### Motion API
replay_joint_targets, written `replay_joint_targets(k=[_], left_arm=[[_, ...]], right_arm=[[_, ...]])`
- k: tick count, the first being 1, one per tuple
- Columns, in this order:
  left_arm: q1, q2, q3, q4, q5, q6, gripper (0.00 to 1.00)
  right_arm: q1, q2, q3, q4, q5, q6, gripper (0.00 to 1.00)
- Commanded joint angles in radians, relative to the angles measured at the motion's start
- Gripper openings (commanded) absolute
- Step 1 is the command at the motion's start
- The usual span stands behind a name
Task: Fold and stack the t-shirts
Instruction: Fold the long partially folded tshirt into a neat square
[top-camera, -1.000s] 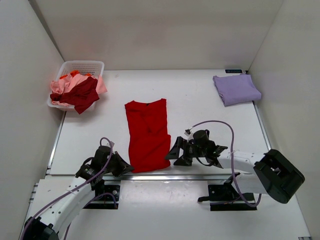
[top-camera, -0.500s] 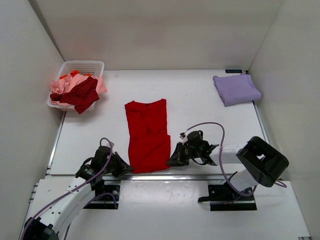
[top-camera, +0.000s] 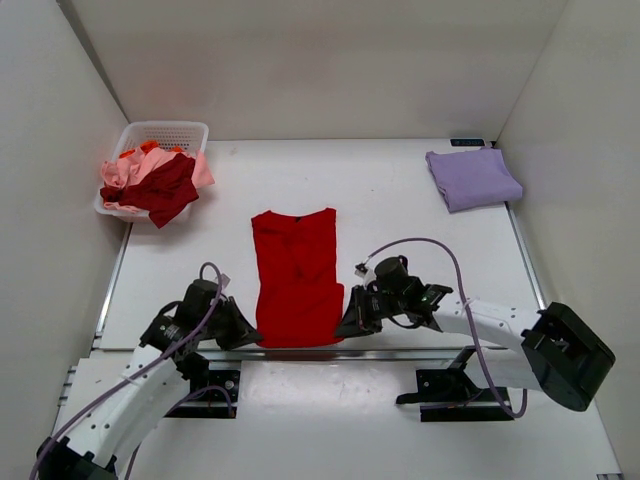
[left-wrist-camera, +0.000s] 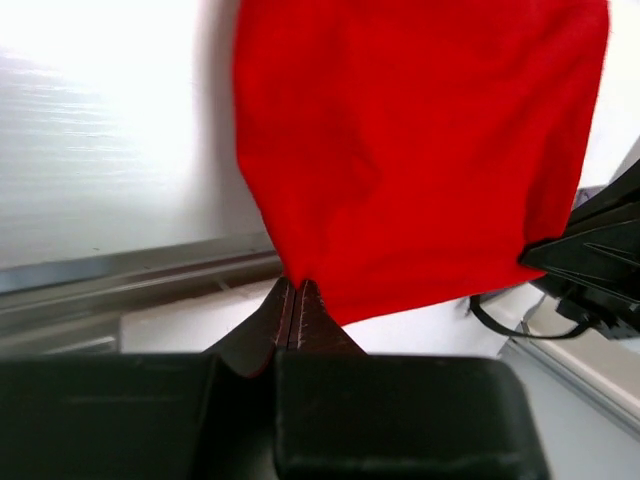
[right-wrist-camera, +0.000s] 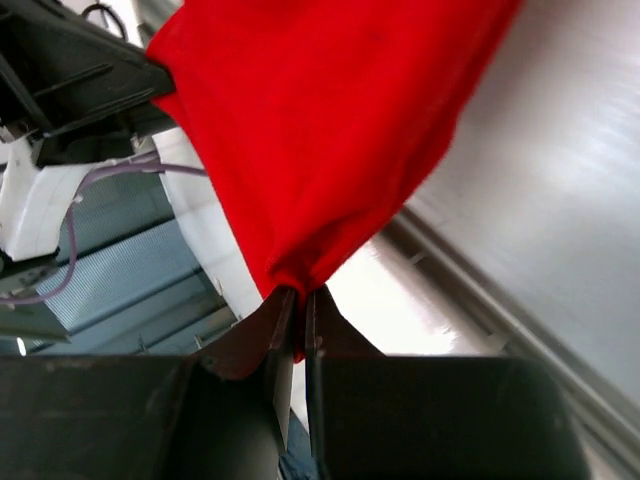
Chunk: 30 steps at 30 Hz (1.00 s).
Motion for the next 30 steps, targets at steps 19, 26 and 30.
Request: replay_joint_targets(k=[19, 26, 30], left_arm=[[0.195, 0.477, 0.455, 0.266, -0.027, 0.072, 0.00], [0.277, 0.815, 0.657, 0.420, -0.151, 0.141, 0.00], [0.306, 1.051, 0.806, 0.535, -0.176, 0.158, 0.21]], right_arm=[[-0.293, 0.340, 0.615, -0.403, -0.231, -0.366, 0.00], [-0.385, 0.633, 0.970, -0.492, -0.200, -0.455, 0.00], [-0.449, 0.843, 1.247, -0.584, -0.157, -0.528, 0.02]])
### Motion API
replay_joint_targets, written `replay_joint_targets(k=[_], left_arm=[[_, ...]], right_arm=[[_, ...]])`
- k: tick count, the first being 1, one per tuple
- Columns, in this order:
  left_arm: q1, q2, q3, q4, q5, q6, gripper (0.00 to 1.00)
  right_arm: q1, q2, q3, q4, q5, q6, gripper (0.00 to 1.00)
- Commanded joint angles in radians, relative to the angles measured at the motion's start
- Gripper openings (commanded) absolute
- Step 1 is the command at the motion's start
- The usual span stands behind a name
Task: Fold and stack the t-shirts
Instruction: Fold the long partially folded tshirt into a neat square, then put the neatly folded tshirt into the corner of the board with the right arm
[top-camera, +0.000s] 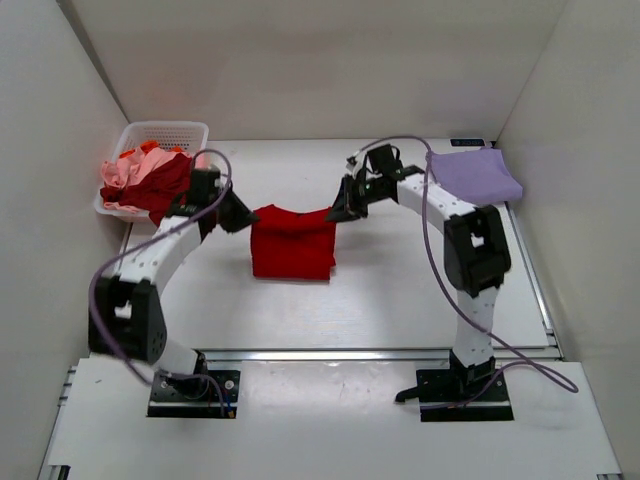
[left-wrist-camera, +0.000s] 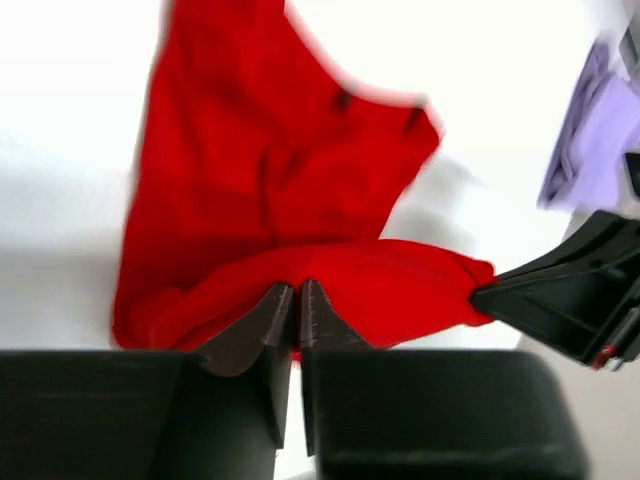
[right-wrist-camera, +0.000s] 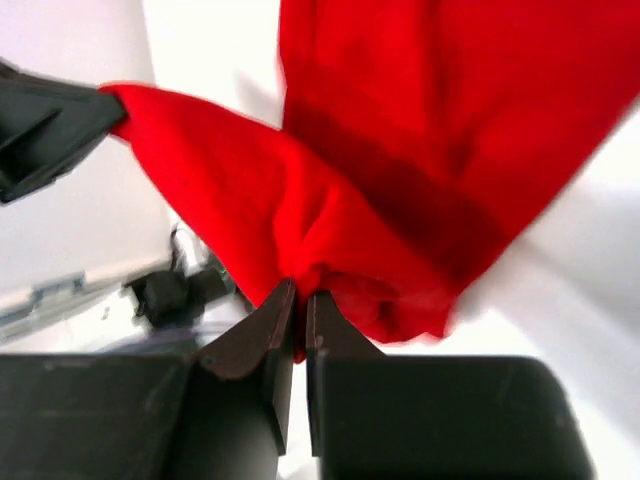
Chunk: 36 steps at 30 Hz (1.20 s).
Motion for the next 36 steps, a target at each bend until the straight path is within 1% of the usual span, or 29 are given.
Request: replay_joint_targets(k=[1, 2, 3, 4, 5, 6, 7, 8, 9, 10, 11, 13, 14, 16, 17, 19, 20, 21, 22, 24, 27, 29, 31, 32, 34, 36], left_arm=[[0.027, 0.145, 0.158, 0.163, -0.062, 0.044, 0.23], [0.017, 0.192, 0.202, 0.190, -0.054, 0.045, 0.27], [0.017, 0.223, 0.218, 0.206, -0.049, 0.055, 0.35], [0.009, 0.233, 0.248, 0.209, -0.048, 0.057, 0.48], [0.007, 0.246, 0.259, 0.227, -0.042, 0.051, 0.65], [0.004, 0.244, 0.269, 0.244, -0.028, 0.058, 0.68], [0.007, 0.244, 0.272, 0.240, -0.032, 0.063, 0.69], [0.006, 0.231, 0.260, 0.239, -0.034, 0.063, 0.69], [0.000, 0.221, 0.243, 0.244, -0.039, 0.063, 0.68], [0.001, 0.196, 0.227, 0.250, -0.045, 0.057, 0.68], [0.000, 0.179, 0.188, 0.265, -0.040, 0.052, 0.67], [-0.003, 0.116, 0.129, 0.281, -0.039, 0.042, 0.65], [-0.002, 0.106, 0.093, 0.279, -0.034, 0.038, 0.65], [-0.008, 0.052, 0.037, 0.278, -0.032, 0.034, 0.64], [-0.005, 0.038, 0.014, 0.278, -0.023, 0.031, 0.63], [-0.003, -0.031, -0.056, 0.278, -0.005, 0.019, 0.62], [0.001, -0.057, -0.066, 0.275, -0.002, 0.015, 0.61], [0.003, -0.071, -0.090, 0.266, 0.000, 0.012, 0.61], [0.007, -0.092, -0.109, 0.250, 0.004, 0.008, 0.61], [0.012, -0.131, -0.125, 0.241, 0.007, 0.018, 0.61], [0.017, -0.175, -0.142, 0.232, 0.026, 0.000, 0.61], [0.021, -0.190, -0.147, 0.227, 0.032, -0.001, 0.61], [0.023, -0.203, -0.150, 0.220, 0.035, -0.006, 0.61], [0.026, -0.204, -0.141, 0.215, 0.043, -0.005, 0.61], [0.026, -0.209, -0.139, 0.207, 0.044, -0.005, 0.61], [0.038, -0.221, -0.135, 0.195, 0.049, 0.006, 0.61]], right_arm=[[-0.046, 0.147, 0.258, -0.114, 0.074, -0.109, 0.05], [-0.052, 0.182, 0.335, -0.148, 0.111, -0.128, 0.15], [-0.061, 0.207, 0.365, -0.165, 0.155, -0.139, 0.21], [-0.064, 0.216, 0.405, -0.177, 0.180, -0.154, 0.31], [-0.063, 0.216, 0.423, -0.185, 0.221, -0.156, 0.41], [-0.063, 0.209, 0.416, -0.192, 0.275, -0.172, 0.46], [-0.063, 0.209, 0.422, -0.197, 0.292, -0.174, 0.54], [-0.057, 0.186, 0.390, -0.188, 0.310, -0.195, 0.61], [-0.058, 0.163, 0.341, -0.162, 0.330, -0.197, 0.64], [-0.055, 0.128, 0.286, -0.124, 0.344, -0.206, 0.64], [-0.052, 0.114, 0.249, -0.099, 0.343, -0.206, 0.71], [-0.054, 0.058, 0.122, -0.012, 0.327, -0.206, 0.75], [-0.054, 0.052, 0.097, 0.004, 0.320, -0.209, 0.79], [-0.045, 0.049, 0.045, 0.042, 0.307, -0.221, 0.81], [-0.034, 0.063, 0.028, 0.056, 0.310, -0.218, 0.84], [-0.028, 0.086, 0.023, 0.085, 0.312, -0.211, 0.86], [-0.022, 0.098, 0.020, 0.087, 0.310, -0.202, 0.86], [-0.017, 0.119, 0.032, 0.100, 0.309, -0.188, 0.86], [-0.012, 0.142, 0.048, 0.116, 0.297, -0.168, 0.90], [0.001, 0.196, 0.084, 0.122, 0.280, -0.143, 0.90], [0.038, 0.285, 0.189, 0.067, 0.280, -0.122, 0.91], [0.064, 0.348, 0.261, 0.021, 0.296, -0.116, 0.88], [0.080, 0.374, 0.253, 0.030, 0.263, -0.102, 0.80], [0.090, 0.391, 0.241, 0.037, 0.248, -0.090, 0.78], [0.103, 0.402, 0.242, 0.015, 0.273, -0.088, 0.77], [0.123, 0.438, 0.303, -0.097, 0.362, -0.123, 0.77]])
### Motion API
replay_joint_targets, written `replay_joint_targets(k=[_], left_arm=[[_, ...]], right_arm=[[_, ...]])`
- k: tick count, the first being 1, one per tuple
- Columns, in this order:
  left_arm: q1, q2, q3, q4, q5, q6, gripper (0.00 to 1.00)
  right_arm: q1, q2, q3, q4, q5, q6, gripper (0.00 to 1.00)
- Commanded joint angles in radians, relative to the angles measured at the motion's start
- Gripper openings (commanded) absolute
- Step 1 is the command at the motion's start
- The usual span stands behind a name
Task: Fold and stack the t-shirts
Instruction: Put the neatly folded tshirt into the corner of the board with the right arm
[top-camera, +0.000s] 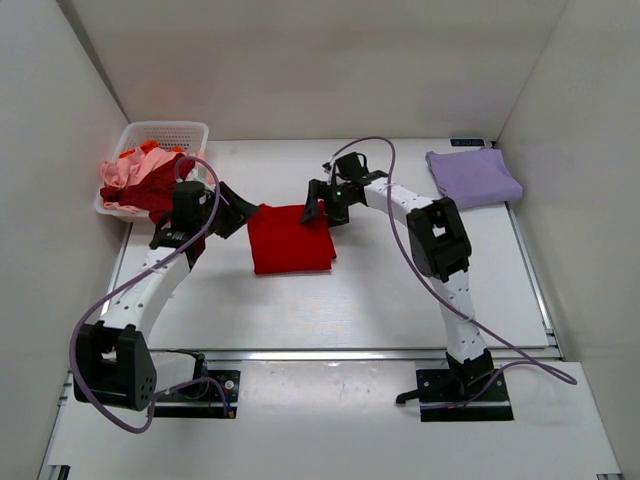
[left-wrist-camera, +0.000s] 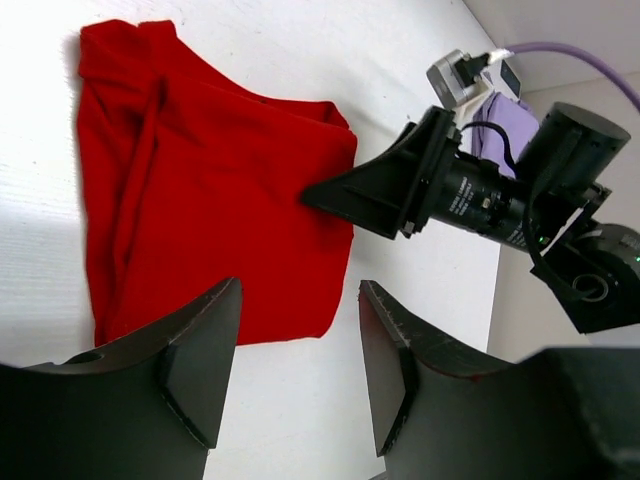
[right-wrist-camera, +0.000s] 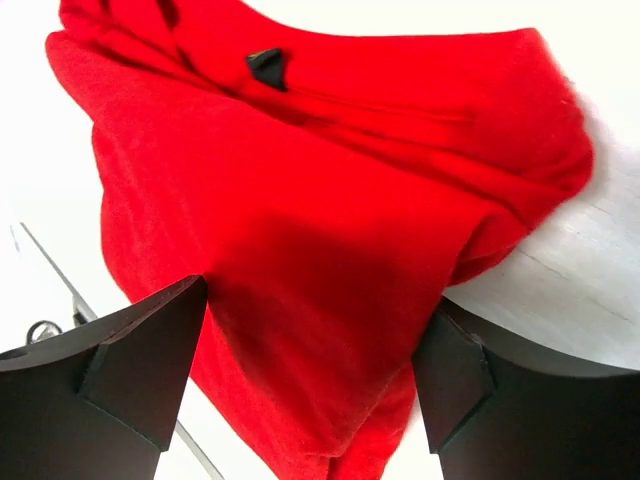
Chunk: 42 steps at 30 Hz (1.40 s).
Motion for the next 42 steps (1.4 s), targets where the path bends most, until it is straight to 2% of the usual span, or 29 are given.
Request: replay_joint_targets(k=[1, 5, 8, 10, 11, 12, 14, 15, 20, 24, 28, 31, 37, 40, 42], left_arm=[[0.006, -0.043, 0.006, -0.016, 0.022, 0.002, 0.61], [0.011, -0.057, 0.003, -0.032, 0.025, 0.000, 0.61], [0.012, -0.066, -0.004, -0.027, 0.034, -0.014, 0.61], [0.012, -0.069, -0.004, -0.030, 0.036, -0.014, 0.61], [0.017, -0.075, -0.005, -0.026, 0.036, -0.017, 0.61], [0.021, -0.076, -0.002, -0.030, 0.037, -0.012, 0.61], [0.021, -0.081, -0.001, -0.045, 0.033, -0.008, 0.61], [0.023, -0.078, 0.010, -0.048, 0.024, -0.002, 0.61], [0.021, -0.075, 0.019, -0.050, 0.027, 0.003, 0.61], [0.021, -0.077, 0.009, -0.044, 0.037, -0.003, 0.61], [0.020, -0.075, 0.012, -0.045, 0.040, 0.002, 0.61], [0.020, -0.069, 0.019, -0.042, 0.033, -0.001, 0.61], [0.001, -0.046, 0.019, -0.035, 0.054, -0.009, 0.61], [0.007, -0.040, 0.029, -0.032, 0.062, -0.004, 0.61], [0.006, -0.032, 0.027, -0.030, 0.071, 0.002, 0.61]], right_arm=[[0.059, 0.123, 0.045, -0.231, 0.164, -0.032, 0.77], [0.113, 0.234, 0.293, -0.482, 0.330, -0.090, 0.79], [0.143, 0.375, 0.516, -0.718, 0.437, -0.112, 0.78], [0.157, 0.489, 0.692, -0.817, 0.499, -0.113, 0.76], [0.168, 0.516, 0.737, -0.852, 0.505, -0.112, 0.69], [0.176, 0.566, 0.807, -0.900, 0.522, -0.110, 0.57], [0.182, 0.579, 0.811, -0.921, 0.542, -0.099, 0.22], [0.194, 0.568, 0.793, -0.918, 0.587, -0.089, 0.00], [0.200, 0.487, 0.797, -0.919, 0.733, -0.064, 0.00], [0.191, 0.413, 0.917, -0.916, 0.770, -0.112, 0.00], [0.144, 0.265, 0.920, -0.853, 0.812, -0.171, 0.00], [0.072, 0.170, 0.842, -0.821, 0.809, -0.217, 0.00], [-0.037, -0.013, 0.517, -0.624, 0.911, -0.400, 0.00], [-0.100, -0.120, 0.353, -0.499, 0.855, -0.499, 0.00], [-0.140, -0.163, 0.309, -0.453, 0.803, -0.541, 0.00]])
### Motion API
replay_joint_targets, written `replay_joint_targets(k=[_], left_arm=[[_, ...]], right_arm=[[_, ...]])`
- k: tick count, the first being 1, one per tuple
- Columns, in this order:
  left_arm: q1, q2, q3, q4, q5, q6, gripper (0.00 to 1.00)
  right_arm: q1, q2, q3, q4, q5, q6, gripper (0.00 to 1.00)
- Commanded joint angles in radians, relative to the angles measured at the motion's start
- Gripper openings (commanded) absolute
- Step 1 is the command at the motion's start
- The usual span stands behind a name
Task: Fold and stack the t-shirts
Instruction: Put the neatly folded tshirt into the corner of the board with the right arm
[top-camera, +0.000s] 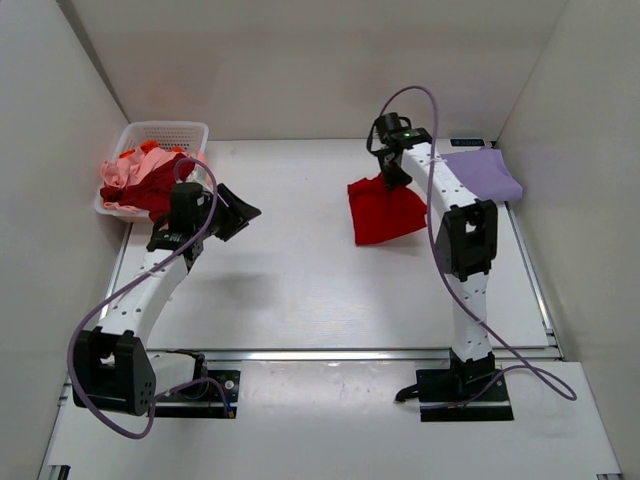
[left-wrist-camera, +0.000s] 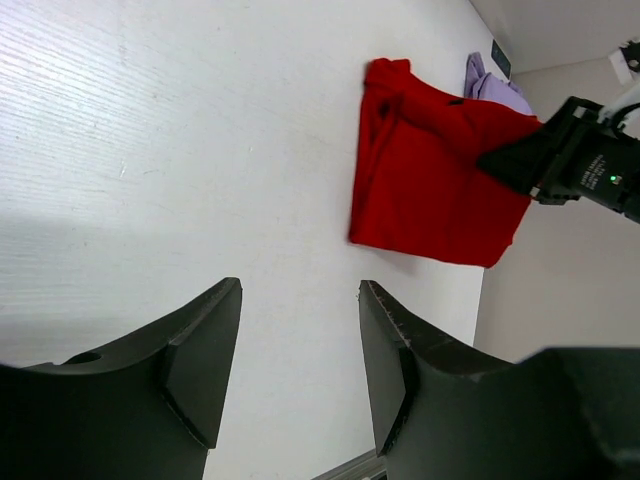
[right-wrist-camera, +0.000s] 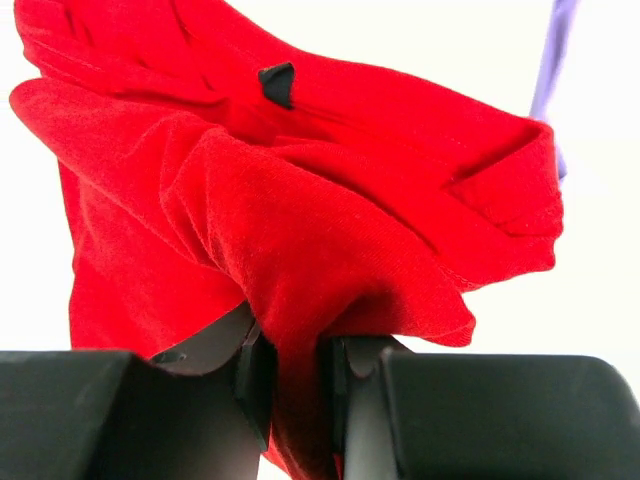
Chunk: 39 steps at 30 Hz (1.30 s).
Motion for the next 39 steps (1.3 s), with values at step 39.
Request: replay_joint_targets(k=[39], left_arm=[[-0.052, 0.077, 0.033, -0.037, -0.027, 0.076, 0.61]], right_arm=[[-0.579, 0.150, 0.249, 0.431, -0.023, -0.338, 0.00]])
